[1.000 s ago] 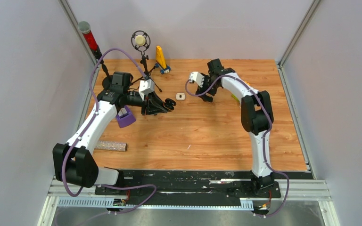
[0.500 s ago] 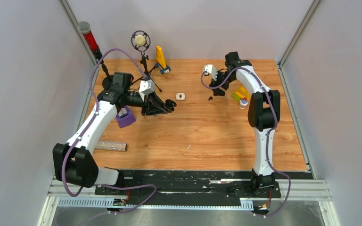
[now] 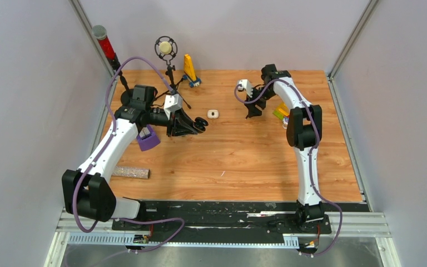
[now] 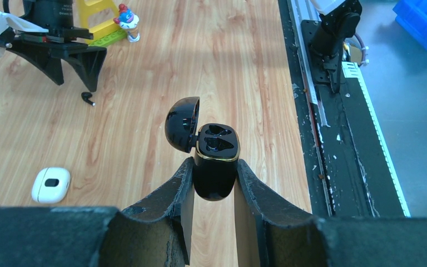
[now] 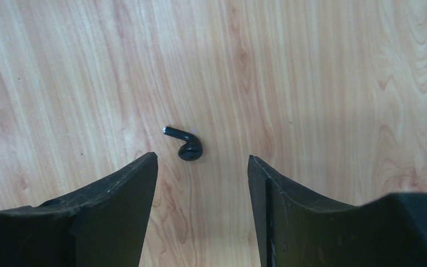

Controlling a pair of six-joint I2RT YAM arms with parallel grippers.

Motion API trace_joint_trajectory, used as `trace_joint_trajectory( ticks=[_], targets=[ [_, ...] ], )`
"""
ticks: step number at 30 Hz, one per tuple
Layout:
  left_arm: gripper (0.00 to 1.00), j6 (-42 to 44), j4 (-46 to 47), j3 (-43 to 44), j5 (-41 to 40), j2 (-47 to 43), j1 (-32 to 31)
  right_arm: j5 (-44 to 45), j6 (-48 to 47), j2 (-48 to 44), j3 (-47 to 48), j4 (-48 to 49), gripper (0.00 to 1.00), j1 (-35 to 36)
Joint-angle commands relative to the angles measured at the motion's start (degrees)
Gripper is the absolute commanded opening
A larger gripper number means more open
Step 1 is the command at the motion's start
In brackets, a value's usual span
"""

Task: Insert the wireless bluetooth earbuds into the charging case
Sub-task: Pick up the earbud from the center of the board.

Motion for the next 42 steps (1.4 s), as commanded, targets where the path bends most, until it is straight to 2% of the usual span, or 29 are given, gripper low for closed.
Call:
trace_joint_trajectory(
  ticks=[1,20,25,35,42],
  targets=[
    [0.0,1.55,-0.7,2.5,1.79,-0.4,-0.27,-3.74,-1.97,0.22,2.69,-3.68,0.61,0.29],
    [0.0,1.77,-1.61,3.37,2.0,0.07,-0.52,-2.7,-3.65,3.71,4.64,-4.02,0.54,0.24],
    [0.0,1.89,-1.79,3.44,1.92,0.18,-0.54,-2.71,-5.19,3.79,4.18,-4.62,0.47,0.24],
    [0.0,1.94,-1.82,3.49,1.77,0.18,-0.54,-2.74,-5.82,4.82,4.69,-4.53,0.46,0.24],
    [0.0,1.96,-1.89,3.49,1.78,0.23,-0.54,-3.06,-6.32,5.17,4.7,-4.45,0.38,0.46]
  ],
)
